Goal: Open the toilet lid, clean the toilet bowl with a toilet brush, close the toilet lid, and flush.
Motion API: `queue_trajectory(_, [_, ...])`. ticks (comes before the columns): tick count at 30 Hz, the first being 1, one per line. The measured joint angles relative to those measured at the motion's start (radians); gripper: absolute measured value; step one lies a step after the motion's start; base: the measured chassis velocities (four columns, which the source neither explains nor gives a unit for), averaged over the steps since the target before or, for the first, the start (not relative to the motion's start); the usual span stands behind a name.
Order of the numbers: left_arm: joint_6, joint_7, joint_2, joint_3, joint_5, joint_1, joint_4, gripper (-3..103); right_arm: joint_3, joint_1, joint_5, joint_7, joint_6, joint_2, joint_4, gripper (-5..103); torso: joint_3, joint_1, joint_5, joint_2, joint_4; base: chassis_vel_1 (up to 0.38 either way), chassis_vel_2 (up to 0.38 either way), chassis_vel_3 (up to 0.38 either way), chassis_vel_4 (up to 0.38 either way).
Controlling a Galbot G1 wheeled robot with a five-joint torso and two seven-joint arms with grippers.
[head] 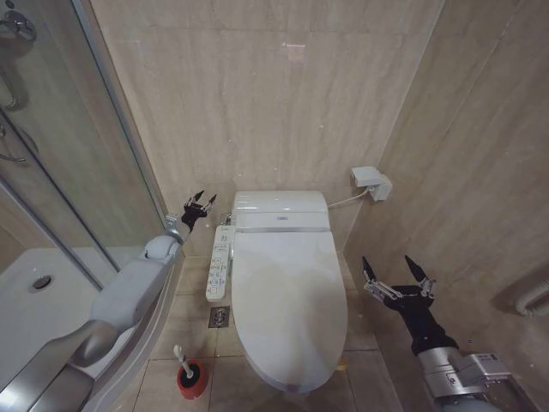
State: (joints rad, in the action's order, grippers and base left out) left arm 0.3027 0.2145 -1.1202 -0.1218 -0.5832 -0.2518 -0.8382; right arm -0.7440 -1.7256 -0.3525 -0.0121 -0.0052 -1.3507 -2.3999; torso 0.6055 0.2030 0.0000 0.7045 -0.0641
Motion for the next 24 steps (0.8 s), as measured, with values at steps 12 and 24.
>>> queue_trajectory(12, [0.069,0.149,0.023,-0.025,0.038,0.013,0.099,11,0.000,0.000,0.000,0.000,0.000,0.000,0.000,100,0.000,0.000,-0.0001,0.000,0.0002,0.000,0.000,0.000,0.000])
queue_trajectory(24, [0.079,0.190,0.035,-0.032,0.035,-0.005,0.106,0,0.000,0.000,0.000,0.000,0.000,0.000,0.000,100,0.000,0.000,0.0000,0.000,-0.0001,-0.004,0.002,0.003,-0.005])
